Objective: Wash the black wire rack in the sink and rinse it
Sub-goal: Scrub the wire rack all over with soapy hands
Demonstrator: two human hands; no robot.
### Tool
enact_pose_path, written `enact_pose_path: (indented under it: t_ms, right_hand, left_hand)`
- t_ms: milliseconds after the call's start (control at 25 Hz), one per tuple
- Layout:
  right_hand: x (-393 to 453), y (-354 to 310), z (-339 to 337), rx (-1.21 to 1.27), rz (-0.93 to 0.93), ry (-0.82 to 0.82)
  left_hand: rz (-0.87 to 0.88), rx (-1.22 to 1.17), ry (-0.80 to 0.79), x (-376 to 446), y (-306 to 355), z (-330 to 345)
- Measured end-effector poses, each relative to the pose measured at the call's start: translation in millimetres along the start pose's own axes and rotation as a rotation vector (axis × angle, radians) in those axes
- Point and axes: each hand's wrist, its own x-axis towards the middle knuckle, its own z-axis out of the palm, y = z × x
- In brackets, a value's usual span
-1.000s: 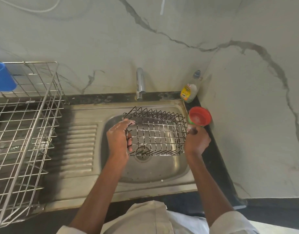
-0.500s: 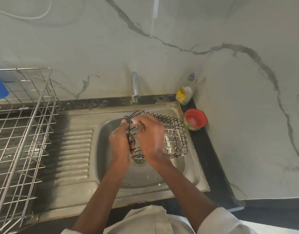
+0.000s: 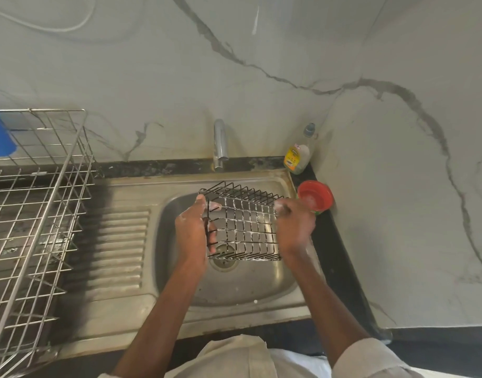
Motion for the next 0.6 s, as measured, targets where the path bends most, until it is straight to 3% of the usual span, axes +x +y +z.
enact_pose_path:
  t_ms: [120, 240, 600]
  right_hand:
    - [-24, -54, 23, 0.105, -0.307, -0.086]
    - [-22, -78, 30, 0.173, -0.418, -0.146]
    - [29, 16, -7, -0.083, 0.142, -0.045]
  left_hand:
    - [0.078, 0.058, 0.004, -2, -5, 3]
    - [0.099, 0.068, 0.025, -2, -5, -7]
    - [0.111, 0.100, 0.091, -17, 5, -27]
